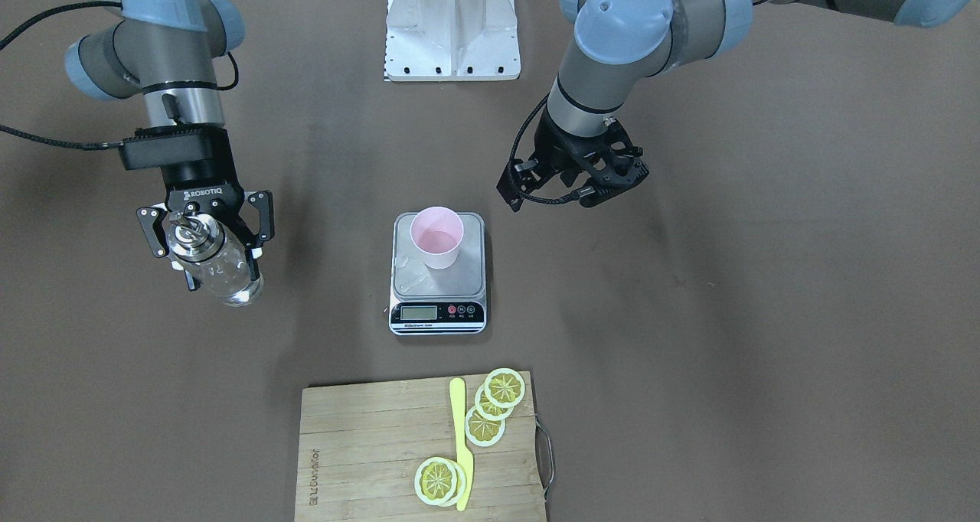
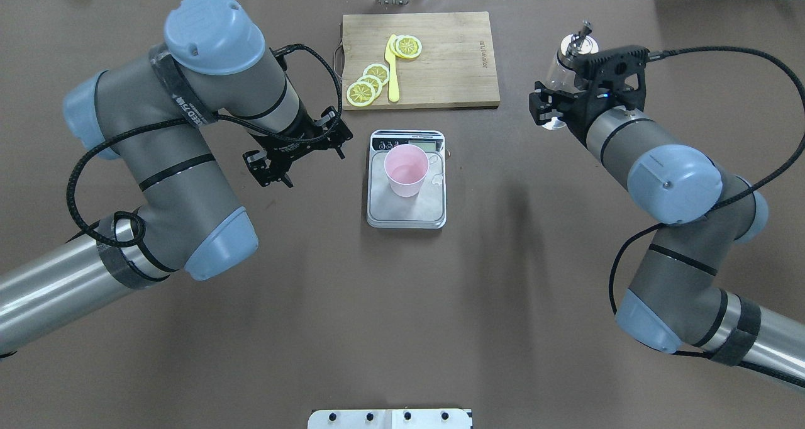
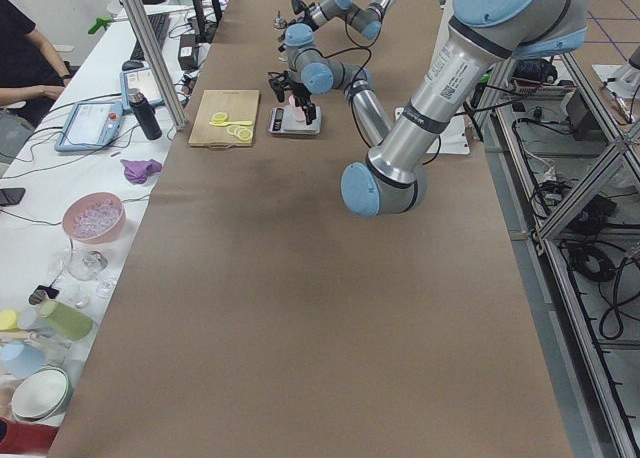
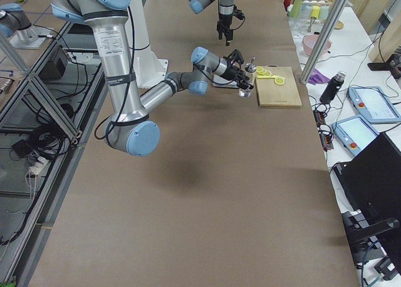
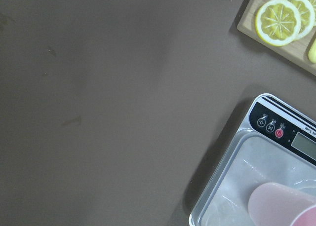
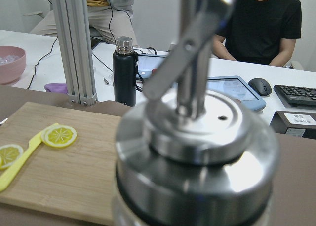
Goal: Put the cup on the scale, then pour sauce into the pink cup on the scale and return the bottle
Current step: 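Lift the sauce bottle with the right gripper toward the pink cup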
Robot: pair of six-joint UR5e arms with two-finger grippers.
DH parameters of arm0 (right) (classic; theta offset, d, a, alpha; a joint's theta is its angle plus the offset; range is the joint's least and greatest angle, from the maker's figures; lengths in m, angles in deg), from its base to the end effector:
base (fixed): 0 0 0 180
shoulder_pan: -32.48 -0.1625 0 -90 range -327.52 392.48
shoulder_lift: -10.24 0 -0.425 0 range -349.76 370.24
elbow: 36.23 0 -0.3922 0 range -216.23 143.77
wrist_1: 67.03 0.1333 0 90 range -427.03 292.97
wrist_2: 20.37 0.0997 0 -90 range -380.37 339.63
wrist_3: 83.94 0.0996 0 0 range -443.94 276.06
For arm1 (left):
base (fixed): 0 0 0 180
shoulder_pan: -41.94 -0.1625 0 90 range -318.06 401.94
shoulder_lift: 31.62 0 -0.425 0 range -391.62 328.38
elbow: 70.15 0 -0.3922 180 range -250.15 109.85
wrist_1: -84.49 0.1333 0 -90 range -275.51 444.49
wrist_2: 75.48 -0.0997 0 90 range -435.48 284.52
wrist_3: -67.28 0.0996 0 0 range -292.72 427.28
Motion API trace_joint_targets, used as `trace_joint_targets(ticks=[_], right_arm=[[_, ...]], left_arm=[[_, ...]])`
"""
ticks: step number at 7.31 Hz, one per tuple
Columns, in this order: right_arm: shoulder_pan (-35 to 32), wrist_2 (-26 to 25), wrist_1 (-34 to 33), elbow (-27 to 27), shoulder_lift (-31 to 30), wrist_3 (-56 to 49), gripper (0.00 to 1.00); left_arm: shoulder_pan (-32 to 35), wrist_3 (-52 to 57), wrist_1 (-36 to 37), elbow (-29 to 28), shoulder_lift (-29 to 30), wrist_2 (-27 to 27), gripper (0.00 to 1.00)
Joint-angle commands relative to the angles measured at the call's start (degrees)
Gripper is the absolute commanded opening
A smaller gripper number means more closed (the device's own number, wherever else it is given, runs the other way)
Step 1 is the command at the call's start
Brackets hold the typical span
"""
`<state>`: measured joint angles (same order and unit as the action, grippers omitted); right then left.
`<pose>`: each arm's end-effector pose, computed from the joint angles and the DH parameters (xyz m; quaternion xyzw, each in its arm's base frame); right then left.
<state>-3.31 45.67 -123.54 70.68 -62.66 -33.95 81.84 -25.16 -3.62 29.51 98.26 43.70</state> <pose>-0.3626 -0.4756 0.2921 0.4700 -0.3228 0.0853 0.8171 0.4508 -0.4874 0.1751 -0.0927 0.4442 -0.2248 0.8623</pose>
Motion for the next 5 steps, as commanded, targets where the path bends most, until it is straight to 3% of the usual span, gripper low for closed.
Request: trace_joint_targets(ticks=[1, 5], right_arm=[[-0.24, 0.32, -7.22, 2.33, 3.64, -0.15, 0.00], [-0.51, 3.57, -7.30, 2.96, 3.38, -7.96, 0.00]], left_arm=[[0.00, 0.06, -0.57, -0.08, -0.07, 0.00, 0.97], [0.96, 0.15, -0.48, 0.53, -0.07, 0.00, 0.97]])
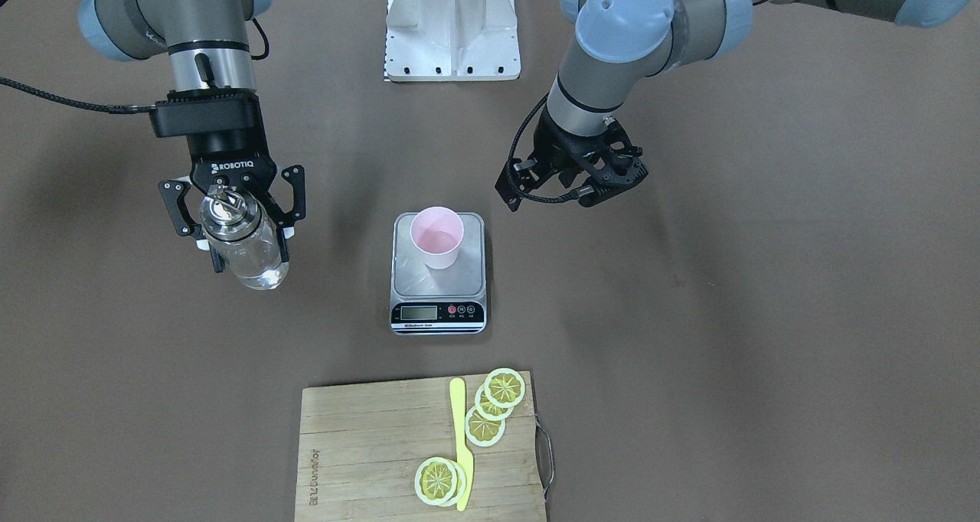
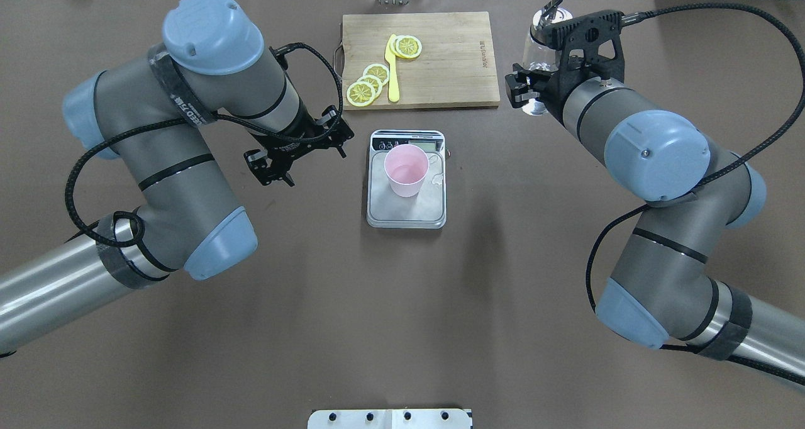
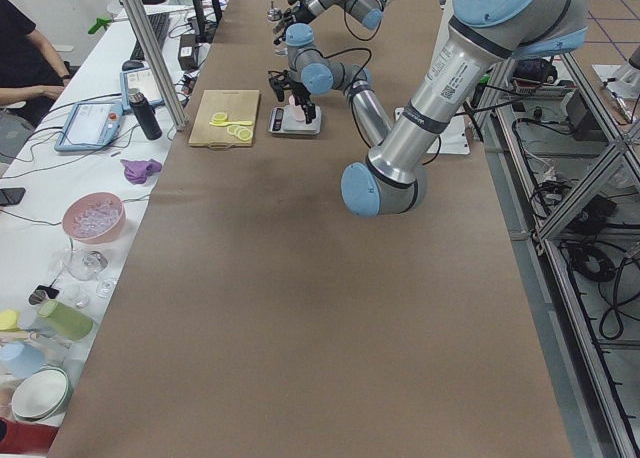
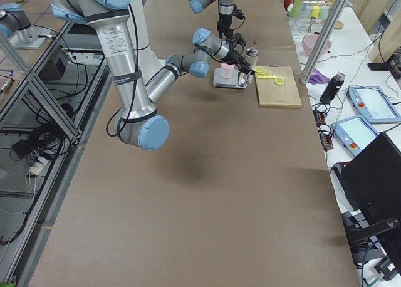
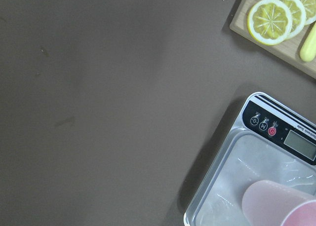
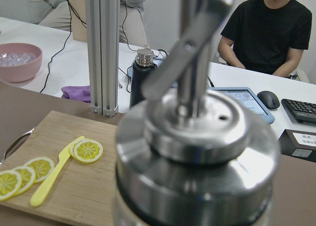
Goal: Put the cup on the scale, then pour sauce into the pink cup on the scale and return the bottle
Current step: 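Lift the sauce bottle with the right gripper toward the pink cup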
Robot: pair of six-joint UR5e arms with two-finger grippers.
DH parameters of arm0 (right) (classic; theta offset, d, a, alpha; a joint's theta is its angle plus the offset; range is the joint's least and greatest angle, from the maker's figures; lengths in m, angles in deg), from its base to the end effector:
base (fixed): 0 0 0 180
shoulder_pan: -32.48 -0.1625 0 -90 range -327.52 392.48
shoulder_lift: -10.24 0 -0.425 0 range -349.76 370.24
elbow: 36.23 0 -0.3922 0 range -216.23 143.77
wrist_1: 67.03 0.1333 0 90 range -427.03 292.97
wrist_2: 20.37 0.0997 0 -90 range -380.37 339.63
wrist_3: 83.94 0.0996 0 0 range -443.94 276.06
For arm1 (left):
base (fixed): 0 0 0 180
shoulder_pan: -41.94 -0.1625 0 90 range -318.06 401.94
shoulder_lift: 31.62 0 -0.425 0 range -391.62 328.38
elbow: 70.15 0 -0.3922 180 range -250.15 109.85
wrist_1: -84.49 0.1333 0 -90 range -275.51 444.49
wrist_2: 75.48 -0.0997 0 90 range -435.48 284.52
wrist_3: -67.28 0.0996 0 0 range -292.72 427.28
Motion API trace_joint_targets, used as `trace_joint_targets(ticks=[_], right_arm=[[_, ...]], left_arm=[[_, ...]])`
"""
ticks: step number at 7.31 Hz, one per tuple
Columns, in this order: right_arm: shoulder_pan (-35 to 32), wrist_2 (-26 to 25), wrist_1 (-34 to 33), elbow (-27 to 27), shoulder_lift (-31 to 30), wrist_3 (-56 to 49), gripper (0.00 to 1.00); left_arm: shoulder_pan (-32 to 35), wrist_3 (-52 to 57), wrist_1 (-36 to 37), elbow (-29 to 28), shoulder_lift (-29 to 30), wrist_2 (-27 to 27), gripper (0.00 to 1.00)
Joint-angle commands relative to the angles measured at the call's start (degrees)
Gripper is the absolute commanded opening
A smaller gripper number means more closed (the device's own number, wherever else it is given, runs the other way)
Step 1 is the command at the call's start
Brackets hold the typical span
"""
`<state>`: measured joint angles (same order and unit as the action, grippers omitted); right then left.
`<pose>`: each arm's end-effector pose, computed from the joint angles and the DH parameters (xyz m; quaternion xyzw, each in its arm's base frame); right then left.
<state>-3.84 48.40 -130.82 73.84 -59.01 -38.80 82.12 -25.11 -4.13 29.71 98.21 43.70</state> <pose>-0.3604 -0.4751 0.2480 0.4697 -0.3122 0.0404 0.8248 0.4474 -0.4888 0.1732 -0.0892 0.4491 -0.2245 0.8602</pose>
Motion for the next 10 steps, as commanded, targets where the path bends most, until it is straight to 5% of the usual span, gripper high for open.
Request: trace_joint_targets(ticks=[1, 6, 10], right_arm=[[0.89, -0.38, -0.11, -0.64, -0.44, -3.14, 0.00], [8.97, -17.23, -18.17, -1.01, 1.13, -15.98, 0.00], [13.20, -27.52, -25.03, -2.05, 1.92, -27.57, 0.00]], left_arm=[[2.26, 1.75, 0.21, 0.68, -0.01, 0.44, 0.97], [4.64, 8.80, 0.38, 5.26, -5.81, 0.53, 0.97], [4.91, 8.89, 0.21, 5.17, -6.26, 0.44, 0.97]])
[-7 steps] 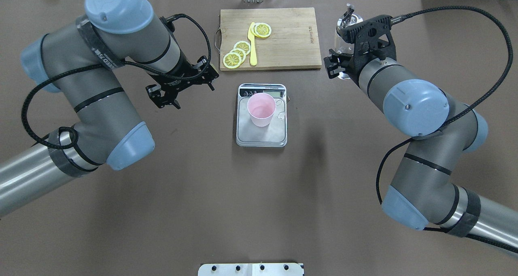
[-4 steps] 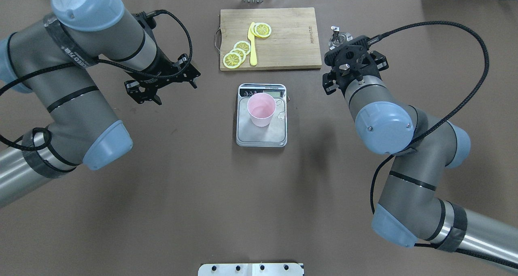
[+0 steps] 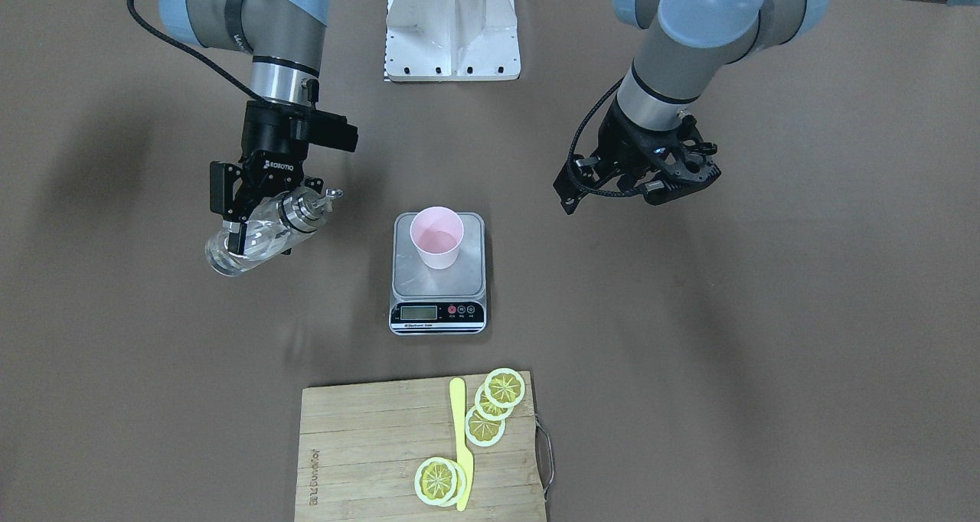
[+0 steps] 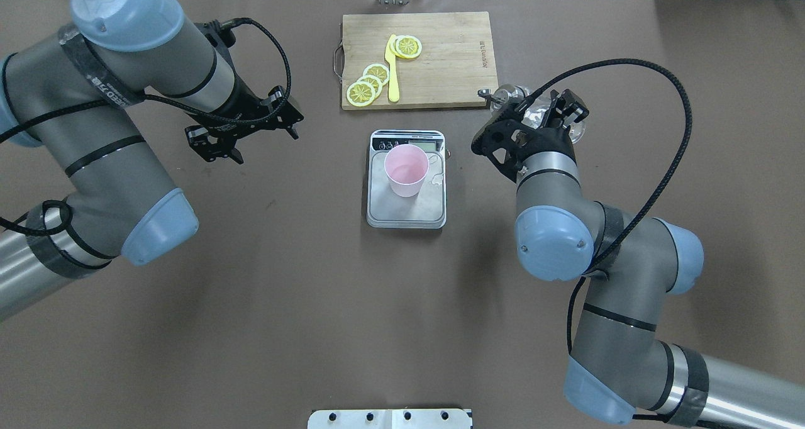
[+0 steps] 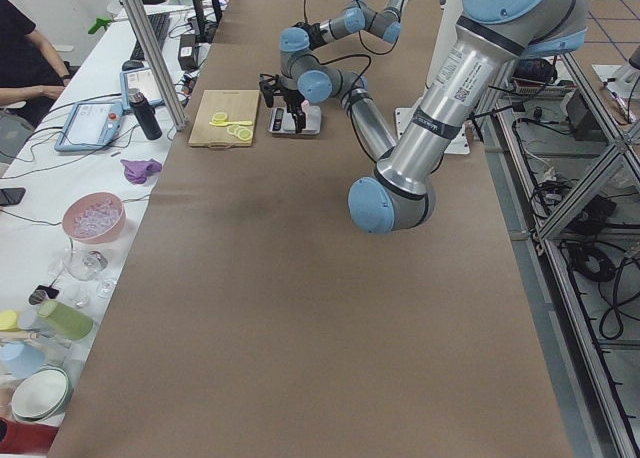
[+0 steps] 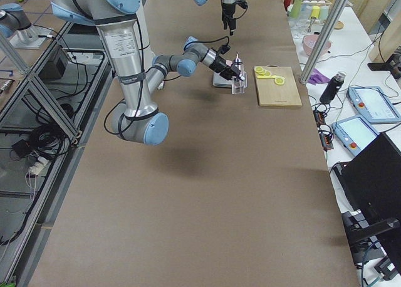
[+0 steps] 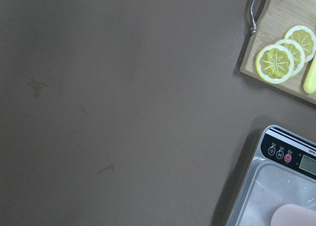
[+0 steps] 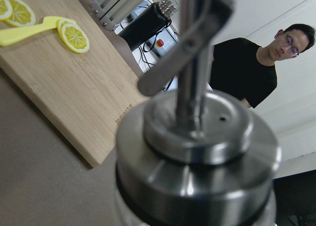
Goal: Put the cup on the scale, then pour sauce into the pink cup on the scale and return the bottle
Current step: 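Lift the sauce bottle with the right gripper toward the pink cup, then tilt the bottle spout over the pink cup with the right gripper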
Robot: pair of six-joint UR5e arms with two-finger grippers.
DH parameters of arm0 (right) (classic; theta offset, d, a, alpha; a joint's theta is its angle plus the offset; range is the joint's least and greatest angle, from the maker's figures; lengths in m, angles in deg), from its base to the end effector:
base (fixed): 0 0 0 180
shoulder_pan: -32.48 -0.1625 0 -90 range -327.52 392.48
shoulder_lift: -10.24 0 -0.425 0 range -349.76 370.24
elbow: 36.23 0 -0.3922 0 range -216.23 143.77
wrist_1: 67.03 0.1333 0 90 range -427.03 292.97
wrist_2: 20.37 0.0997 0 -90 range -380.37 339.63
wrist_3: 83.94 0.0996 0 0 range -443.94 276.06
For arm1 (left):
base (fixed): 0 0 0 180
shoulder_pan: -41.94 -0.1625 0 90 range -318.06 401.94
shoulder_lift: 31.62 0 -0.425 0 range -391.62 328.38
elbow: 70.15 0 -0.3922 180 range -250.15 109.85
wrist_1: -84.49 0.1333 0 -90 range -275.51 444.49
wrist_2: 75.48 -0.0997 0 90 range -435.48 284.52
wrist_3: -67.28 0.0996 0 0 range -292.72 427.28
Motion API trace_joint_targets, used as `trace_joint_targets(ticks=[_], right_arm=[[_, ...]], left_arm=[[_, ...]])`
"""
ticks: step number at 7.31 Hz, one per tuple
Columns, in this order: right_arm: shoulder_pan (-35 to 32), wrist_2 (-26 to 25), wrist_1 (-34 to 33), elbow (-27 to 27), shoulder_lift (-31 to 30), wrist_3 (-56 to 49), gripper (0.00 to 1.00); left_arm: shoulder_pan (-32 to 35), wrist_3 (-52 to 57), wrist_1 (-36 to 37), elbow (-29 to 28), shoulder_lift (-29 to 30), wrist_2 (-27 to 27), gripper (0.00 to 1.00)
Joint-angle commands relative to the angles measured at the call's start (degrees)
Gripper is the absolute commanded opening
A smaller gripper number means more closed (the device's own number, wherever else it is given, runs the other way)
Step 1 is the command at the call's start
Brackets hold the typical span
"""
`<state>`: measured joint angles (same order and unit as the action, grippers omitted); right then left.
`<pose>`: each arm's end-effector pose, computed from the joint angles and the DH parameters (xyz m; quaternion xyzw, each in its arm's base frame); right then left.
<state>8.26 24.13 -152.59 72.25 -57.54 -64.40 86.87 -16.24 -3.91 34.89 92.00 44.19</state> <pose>-0.4432 -0.4234 0.2788 0.5023 0.0227 -0.1979 0.8415 0.3836 -0.5013 0.2079 -0.0441 0.4495 -0.1953 0.8705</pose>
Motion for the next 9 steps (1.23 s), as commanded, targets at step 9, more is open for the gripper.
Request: trace_joint_targets(ticks=[9], right_arm=[[5.67, -17.50, -9.02, -14.70, 7.75, -5.66, 0.00]], left_arm=[[1.56, 2.83, 0.16, 0.25, -2.07, 0.04, 0.97]])
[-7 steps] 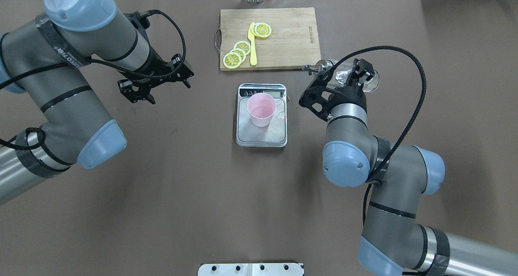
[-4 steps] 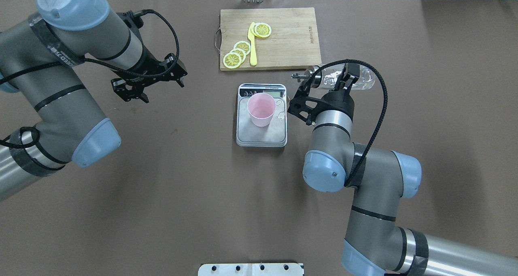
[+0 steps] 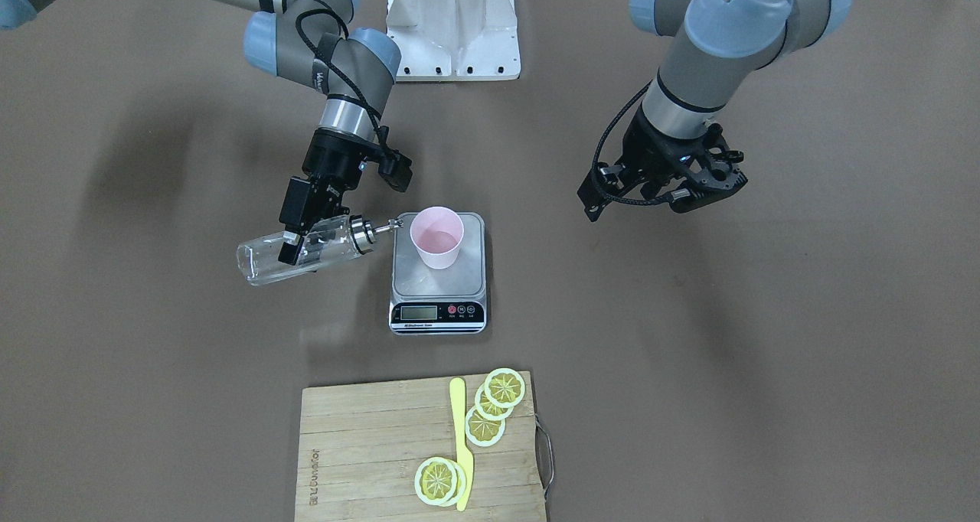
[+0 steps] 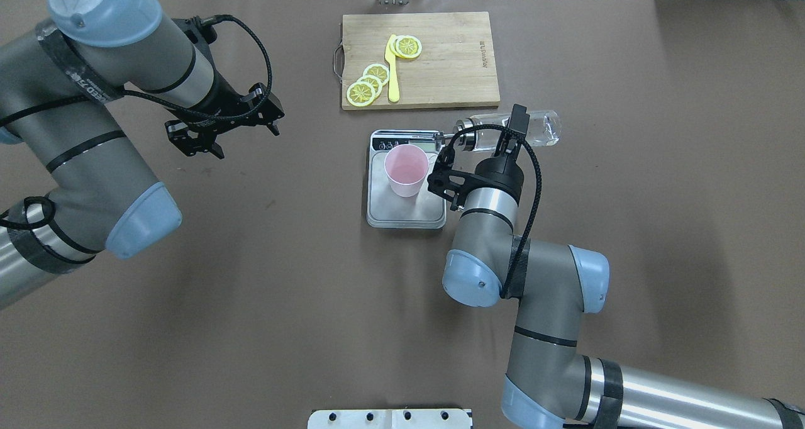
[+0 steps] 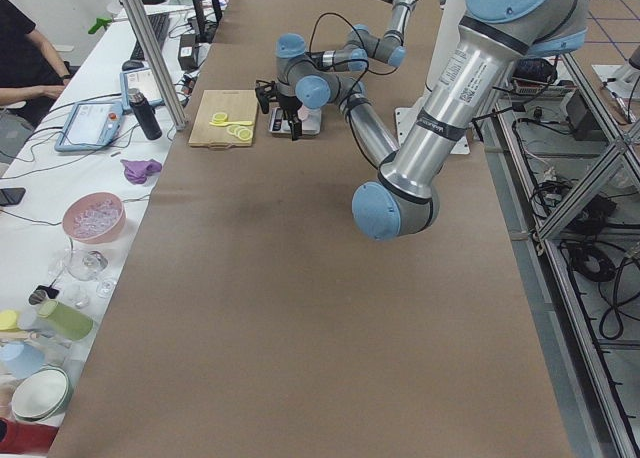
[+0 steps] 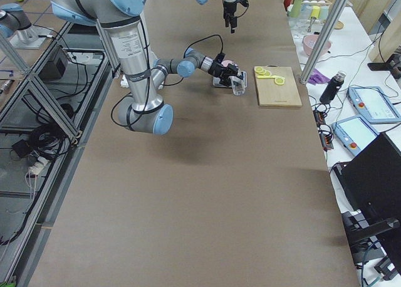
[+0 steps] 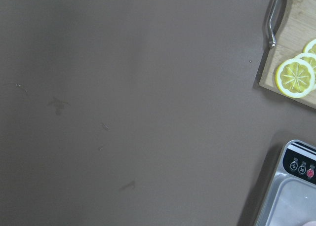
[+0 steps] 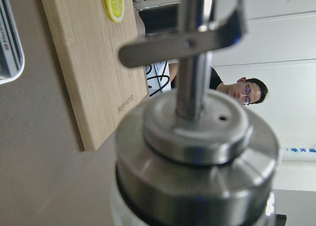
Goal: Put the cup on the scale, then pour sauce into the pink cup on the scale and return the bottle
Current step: 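Tilt the bottle spout over the pink cup with the right gripper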
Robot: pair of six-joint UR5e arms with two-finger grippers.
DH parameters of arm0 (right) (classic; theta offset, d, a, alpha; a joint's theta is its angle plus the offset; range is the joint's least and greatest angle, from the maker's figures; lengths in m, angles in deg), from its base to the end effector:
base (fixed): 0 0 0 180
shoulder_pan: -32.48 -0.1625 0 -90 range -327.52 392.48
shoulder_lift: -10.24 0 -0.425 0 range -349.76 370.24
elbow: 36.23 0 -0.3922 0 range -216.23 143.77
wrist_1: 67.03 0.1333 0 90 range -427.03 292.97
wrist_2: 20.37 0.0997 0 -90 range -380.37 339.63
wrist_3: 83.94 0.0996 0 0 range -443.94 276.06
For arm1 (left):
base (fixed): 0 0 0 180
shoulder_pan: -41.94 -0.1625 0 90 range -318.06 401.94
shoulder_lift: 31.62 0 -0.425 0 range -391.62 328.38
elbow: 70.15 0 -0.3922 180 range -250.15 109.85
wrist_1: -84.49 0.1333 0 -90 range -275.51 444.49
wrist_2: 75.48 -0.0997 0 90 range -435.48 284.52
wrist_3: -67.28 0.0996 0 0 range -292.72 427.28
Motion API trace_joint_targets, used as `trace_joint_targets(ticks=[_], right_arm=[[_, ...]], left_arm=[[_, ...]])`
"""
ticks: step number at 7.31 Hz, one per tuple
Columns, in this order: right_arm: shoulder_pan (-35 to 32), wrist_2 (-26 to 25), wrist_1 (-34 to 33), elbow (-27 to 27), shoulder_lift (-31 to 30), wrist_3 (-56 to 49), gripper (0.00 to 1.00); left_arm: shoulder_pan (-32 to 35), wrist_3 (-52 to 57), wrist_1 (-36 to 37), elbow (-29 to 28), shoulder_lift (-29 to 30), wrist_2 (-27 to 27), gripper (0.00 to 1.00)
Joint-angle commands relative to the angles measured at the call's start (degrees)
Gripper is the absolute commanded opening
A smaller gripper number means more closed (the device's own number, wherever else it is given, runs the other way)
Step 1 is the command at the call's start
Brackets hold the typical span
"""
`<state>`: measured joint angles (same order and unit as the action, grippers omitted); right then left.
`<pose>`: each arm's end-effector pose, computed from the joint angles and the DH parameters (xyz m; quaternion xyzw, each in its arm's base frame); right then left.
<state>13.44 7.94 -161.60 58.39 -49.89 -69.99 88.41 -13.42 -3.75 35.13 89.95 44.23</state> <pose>-0.5375 -0.4193 0.3002 0.4979 0.2159 -0.2795 0.7921 0.3678 -0.5091 0.2289 -0.0360 0.4383 -0.1913 0.8775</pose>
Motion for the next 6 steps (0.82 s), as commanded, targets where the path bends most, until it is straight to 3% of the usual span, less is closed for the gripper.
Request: trace_joint_targets(ticks=[1, 6], right_arm=[[1.45, -2.89, 0.08, -0.76, 0.19, 0.02, 0.00], [1.99, -7.73, 0.00, -0.76, 0.81, -5.68, 0.00]], left_arm=[[0.02, 0.01, 0.00, 0.01, -0.01, 0.00, 0.97], [0.02, 0.01, -0.17, 0.01, -0.19, 0.09, 0.97]])
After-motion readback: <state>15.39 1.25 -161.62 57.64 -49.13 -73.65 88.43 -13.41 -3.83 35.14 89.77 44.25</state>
